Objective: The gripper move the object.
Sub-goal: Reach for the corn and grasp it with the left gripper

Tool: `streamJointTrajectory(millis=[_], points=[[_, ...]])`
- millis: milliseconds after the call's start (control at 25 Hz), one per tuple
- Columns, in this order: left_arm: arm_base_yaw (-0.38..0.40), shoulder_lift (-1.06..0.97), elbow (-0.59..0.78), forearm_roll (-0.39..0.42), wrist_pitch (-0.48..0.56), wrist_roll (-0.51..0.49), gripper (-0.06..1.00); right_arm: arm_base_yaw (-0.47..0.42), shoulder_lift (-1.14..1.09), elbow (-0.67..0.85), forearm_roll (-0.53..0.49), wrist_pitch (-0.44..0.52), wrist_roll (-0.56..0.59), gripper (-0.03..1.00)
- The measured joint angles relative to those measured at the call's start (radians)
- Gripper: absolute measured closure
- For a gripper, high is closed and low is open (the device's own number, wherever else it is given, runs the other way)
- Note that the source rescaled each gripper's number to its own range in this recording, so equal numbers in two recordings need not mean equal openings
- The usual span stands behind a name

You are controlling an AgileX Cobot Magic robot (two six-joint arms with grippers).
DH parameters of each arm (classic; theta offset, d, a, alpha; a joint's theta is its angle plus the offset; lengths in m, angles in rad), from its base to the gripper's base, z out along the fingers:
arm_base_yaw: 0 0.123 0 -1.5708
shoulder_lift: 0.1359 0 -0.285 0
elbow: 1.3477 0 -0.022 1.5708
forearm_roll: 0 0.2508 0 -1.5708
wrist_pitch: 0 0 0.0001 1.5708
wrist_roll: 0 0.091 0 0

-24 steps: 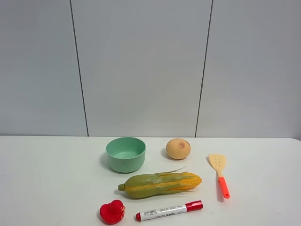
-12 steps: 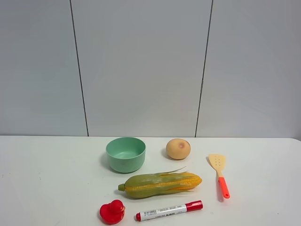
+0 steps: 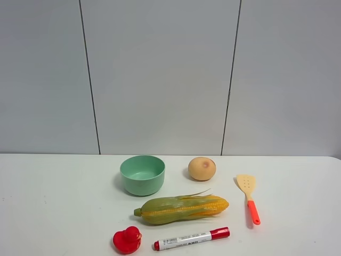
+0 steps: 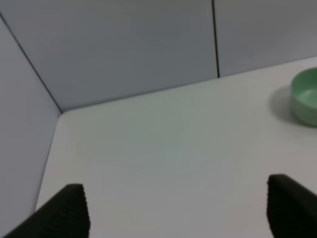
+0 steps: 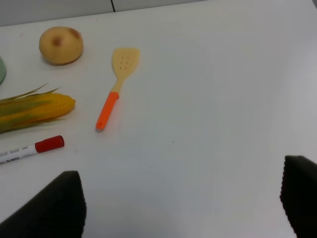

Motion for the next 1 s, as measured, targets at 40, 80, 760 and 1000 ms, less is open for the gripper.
streamJointTrajectory(millis=[40, 80, 760, 1000], points=[[0.000, 0.043, -0.044, -0.006, 0.009, 0.008, 0.39, 0.000, 0.000, 0.000, 0.000, 0.000, 0.000, -0.03], [0.000, 0.077, -0.075, -0.011, 0.016, 0.015, 0.40, 0.000, 0.000, 0.000, 0.000, 0.000, 0.000, -0.03], [0.000, 0.624, -0.141, -0.809, 0.039, 0.780, 0.32, 0.000, 0.000, 0.000, 0.000, 0.000, 0.000, -0.03], [-0.060, 0.783, -0.149, -1.021, -0.007, 1.087, 0.32, 0.000, 0.000, 0.000, 0.000, 0.000, 0.000, -0.03]])
